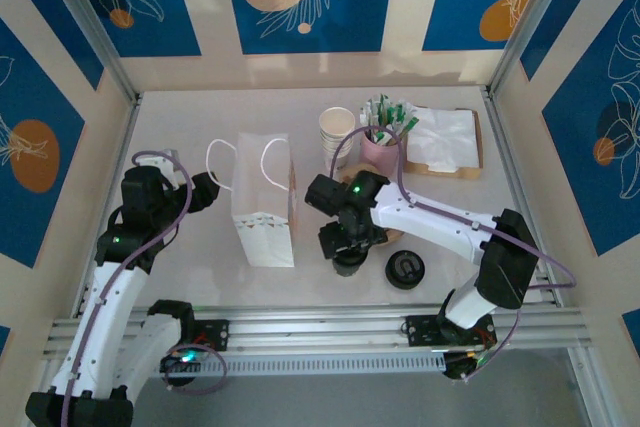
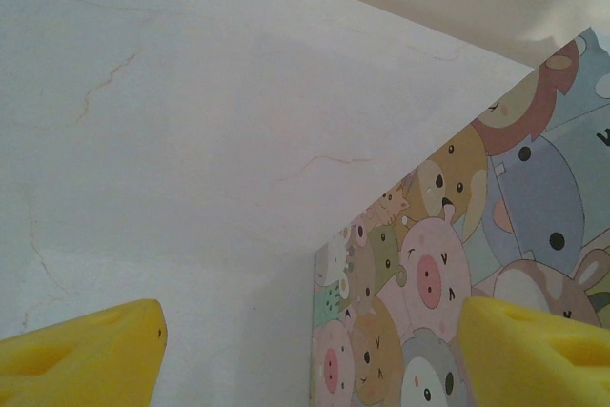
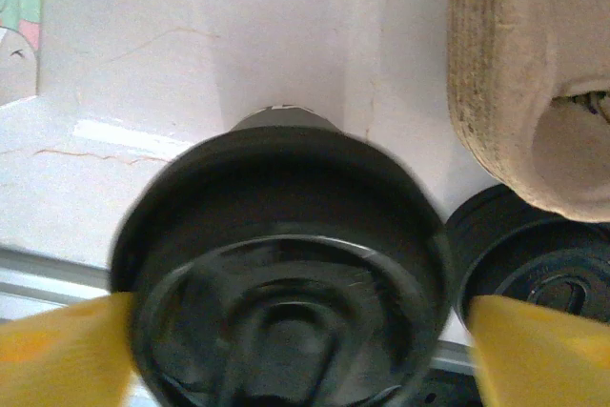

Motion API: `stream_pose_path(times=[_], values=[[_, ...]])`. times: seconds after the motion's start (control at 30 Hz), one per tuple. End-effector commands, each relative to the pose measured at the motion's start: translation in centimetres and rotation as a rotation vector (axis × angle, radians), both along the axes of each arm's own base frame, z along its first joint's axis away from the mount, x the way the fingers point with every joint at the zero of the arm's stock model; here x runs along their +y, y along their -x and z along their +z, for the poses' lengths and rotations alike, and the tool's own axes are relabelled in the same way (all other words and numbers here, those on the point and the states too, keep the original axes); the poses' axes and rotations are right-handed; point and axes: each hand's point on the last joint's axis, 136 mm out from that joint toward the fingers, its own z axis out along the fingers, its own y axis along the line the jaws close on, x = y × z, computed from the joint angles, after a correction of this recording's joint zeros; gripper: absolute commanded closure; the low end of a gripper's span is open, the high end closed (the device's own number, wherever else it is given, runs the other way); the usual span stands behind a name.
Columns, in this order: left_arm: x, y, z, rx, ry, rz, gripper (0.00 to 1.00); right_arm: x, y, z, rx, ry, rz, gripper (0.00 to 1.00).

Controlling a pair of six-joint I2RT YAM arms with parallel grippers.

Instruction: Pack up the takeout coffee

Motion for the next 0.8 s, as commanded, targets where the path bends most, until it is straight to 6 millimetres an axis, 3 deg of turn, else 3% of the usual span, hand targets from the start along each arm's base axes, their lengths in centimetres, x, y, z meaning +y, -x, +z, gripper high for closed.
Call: stream_pose_path(times=[0.0, 0.07, 0.1, 0.2, 0.5, 0.57, 0.67, 0.77], values=[[0.1, 0.0, 0.0, -0.007, 0.014, 0.007, 0.20, 0.5, 0.7, 0.9, 0.019, -0.073, -0.026, 0.03], [0.1, 0.0, 0.0, -0.006, 0.015, 0.006, 0.20, 0.2, 0.5, 0.9, 0.003, -0.054, -0.036, 0.16], [0.1, 0.0, 0.1, -0.009, 0.014, 0.007, 0.20, 0.0, 0.5, 1.0, -0.001, -0.043, -0.038, 0.16], [0.1, 0.0, 0.1, -0.008, 0.016, 0.006, 0.20, -0.4, 0.5, 1.0, -0.006, -0.025, -0.039, 0.09], [0.1, 0.0, 0.0, -0.008, 0.015, 0.008, 0.20, 0.2, -0.3, 3.6, -0.163, -0.045, 0.074, 0.13], [0.1, 0.0, 0.1, -0.010, 0.016, 0.006, 0.20, 0.3, -0.7, 4.4, -0.236, -0.053, 0.168, 0.11], [0.1, 0.0, 0.2, -0.012, 0.015, 0.006, 0.20, 0.4, -1.4, 5.4, -0.347, -0.055, 0.356, 0.01], [0.1, 0.0, 0.2, -0.014, 0.017, 0.006, 0.20, 1.2, -1.7, 7.0, -0.450, -0.049, 0.594, 0.00]])
